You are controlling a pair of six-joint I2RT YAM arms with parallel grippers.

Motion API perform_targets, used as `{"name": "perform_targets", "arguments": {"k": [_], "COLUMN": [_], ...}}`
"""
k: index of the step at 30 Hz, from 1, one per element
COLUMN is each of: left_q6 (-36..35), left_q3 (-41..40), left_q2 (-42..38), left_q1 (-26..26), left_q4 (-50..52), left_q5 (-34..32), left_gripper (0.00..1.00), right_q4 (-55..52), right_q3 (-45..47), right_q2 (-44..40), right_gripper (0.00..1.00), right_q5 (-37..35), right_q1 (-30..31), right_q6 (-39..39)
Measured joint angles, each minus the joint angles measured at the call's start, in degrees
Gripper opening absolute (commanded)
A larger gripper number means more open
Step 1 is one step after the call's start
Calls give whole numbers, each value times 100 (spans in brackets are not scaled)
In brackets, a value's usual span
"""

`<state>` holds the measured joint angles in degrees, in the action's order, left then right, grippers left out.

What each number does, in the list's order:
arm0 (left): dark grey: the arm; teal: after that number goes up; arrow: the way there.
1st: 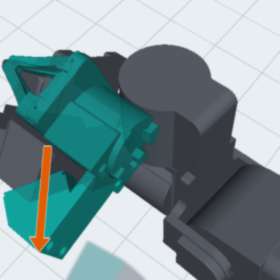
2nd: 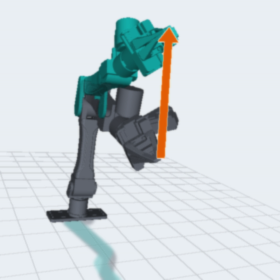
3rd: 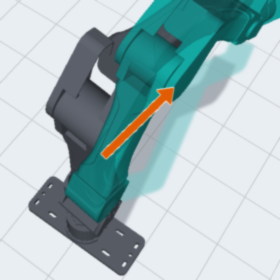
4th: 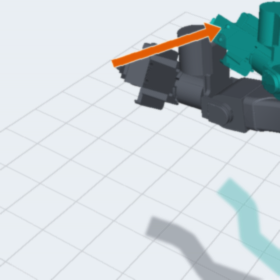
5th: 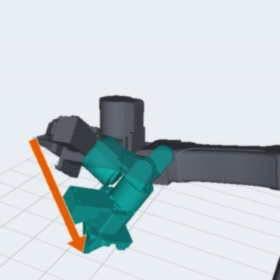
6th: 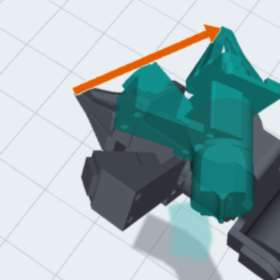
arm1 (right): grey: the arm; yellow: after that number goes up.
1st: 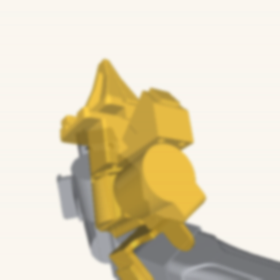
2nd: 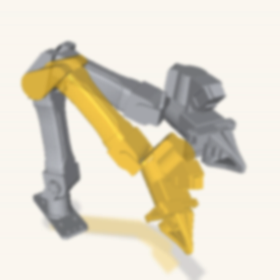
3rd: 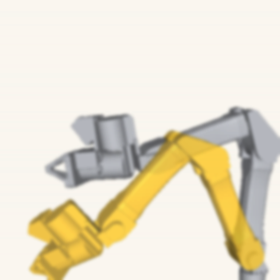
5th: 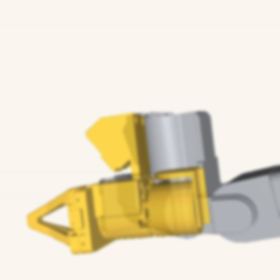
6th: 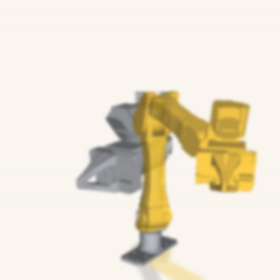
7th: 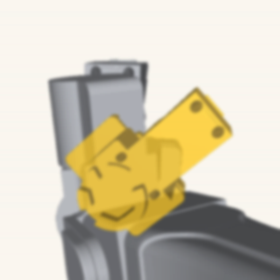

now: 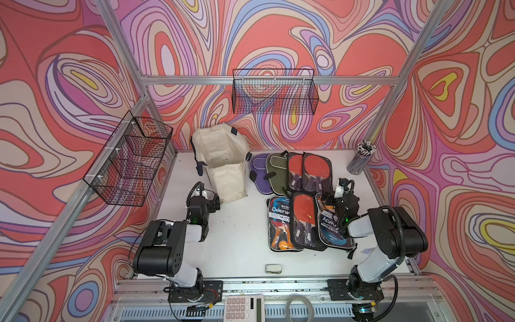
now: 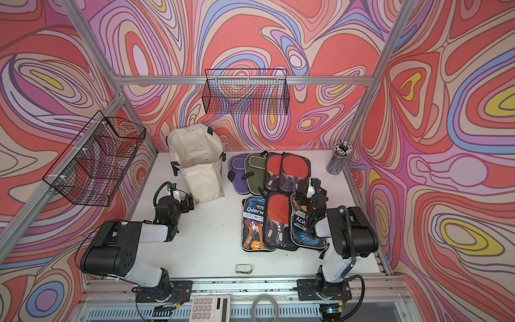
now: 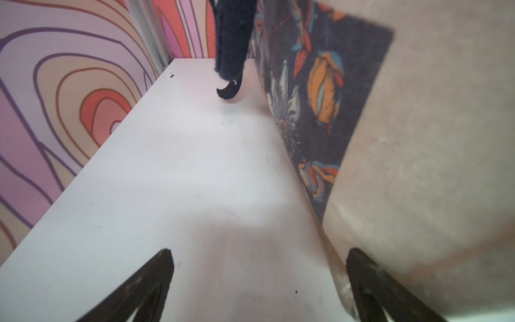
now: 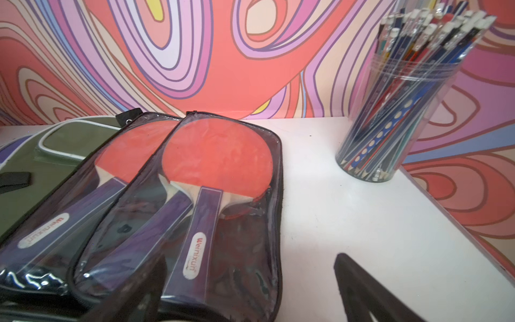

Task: Remove the ping pong set from the canvas bag
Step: Reset both arms

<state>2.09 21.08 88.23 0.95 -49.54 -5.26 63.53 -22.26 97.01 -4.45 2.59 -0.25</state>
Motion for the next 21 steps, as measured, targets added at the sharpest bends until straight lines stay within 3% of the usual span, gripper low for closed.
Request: {"name": "perform_targets", "arguments": {"k": [6,21], "left_q6": [-57,-52], "left_q3": [7,15], "left_q2": [0,0], "left_q1": [-133,-144], "left_q4": [31,48], "left_q5": [546,678], "left_gripper": [100,100], "right_q4": [-13,-13], "right_q3": [-2,-2], "right_q2": [28,31], "right_gripper": [98,98], "right_q5": [13,-22], "right_q1": [-28,-37], "right_q6": [94,125]}}
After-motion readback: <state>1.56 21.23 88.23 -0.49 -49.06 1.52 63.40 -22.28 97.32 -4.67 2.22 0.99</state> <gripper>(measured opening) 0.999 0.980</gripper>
